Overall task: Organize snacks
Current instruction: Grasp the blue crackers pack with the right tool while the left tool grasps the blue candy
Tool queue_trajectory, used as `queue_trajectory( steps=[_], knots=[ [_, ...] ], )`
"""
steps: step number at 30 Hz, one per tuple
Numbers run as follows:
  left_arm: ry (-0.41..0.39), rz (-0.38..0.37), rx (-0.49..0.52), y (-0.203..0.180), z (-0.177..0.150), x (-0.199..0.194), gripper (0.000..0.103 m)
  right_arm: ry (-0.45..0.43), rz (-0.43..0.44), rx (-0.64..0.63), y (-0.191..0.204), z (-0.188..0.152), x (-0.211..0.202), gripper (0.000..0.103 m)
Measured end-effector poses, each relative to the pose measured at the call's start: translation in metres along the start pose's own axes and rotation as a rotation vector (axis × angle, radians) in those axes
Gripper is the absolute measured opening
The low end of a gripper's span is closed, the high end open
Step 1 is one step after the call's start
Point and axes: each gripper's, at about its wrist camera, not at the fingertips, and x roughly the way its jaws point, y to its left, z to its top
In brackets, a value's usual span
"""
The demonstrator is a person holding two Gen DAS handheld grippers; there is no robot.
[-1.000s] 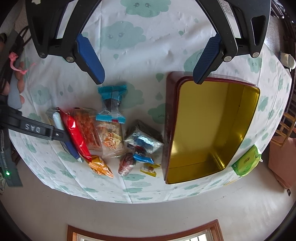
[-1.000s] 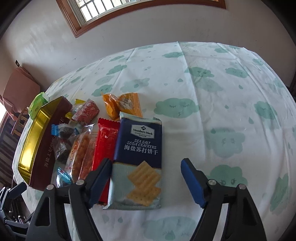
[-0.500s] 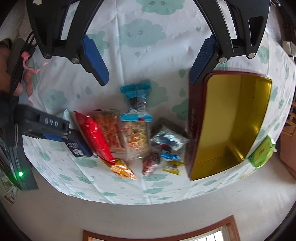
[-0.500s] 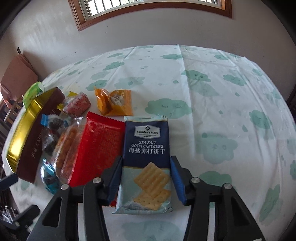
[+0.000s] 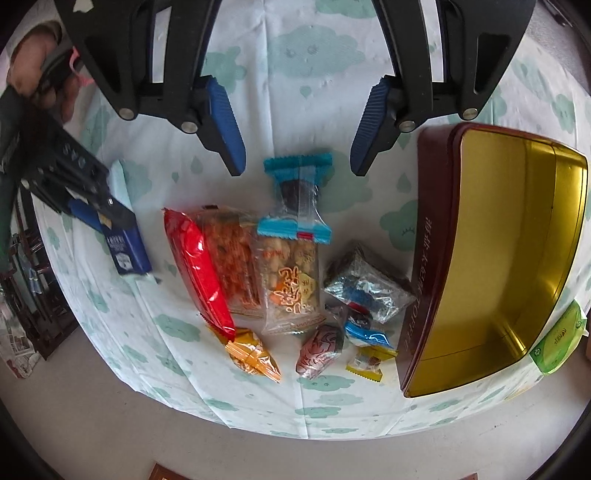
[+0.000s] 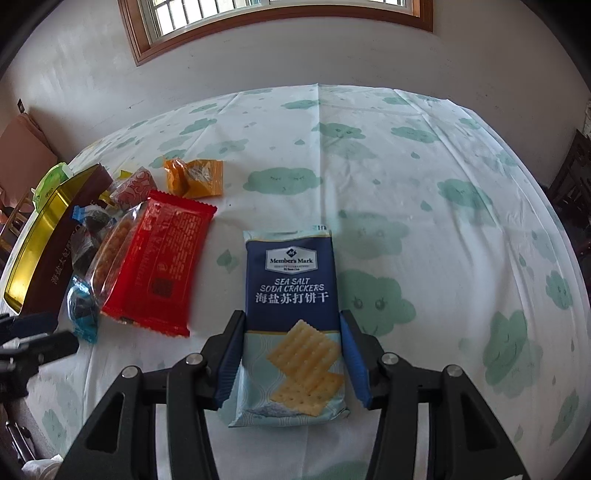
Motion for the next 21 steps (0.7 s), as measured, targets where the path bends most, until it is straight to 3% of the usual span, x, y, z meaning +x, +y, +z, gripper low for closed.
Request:
queue_trajectory(
  steps=[7, 12, 14, 21],
  knots=[
    [0.005, 0.01, 0.008, -0.001, 0.006, 0.007, 0.039, -0.001, -0.013, -0.004, 0.002, -0.012, -0.007, 0.051],
    [-0.006, 0.017, 0.012, -0.001, 0.01, 0.012, 0.034, -0.001, -0.018, -0.002, 0.003, -0.013, -0.008, 0.051],
    [0.002, 0.007, 0.014, -0.001, 0.011, 0.014, 0.024, -0.002, -0.021, -0.002, 0.003, -0.014, -0.009, 0.051],
    [0.0, -0.018, 0.017, 0.003, 0.009, 0.005, 0.022, -0.001, -0.027, -0.007, 0.005, -0.014, -0.008, 0.051]
  ],
)
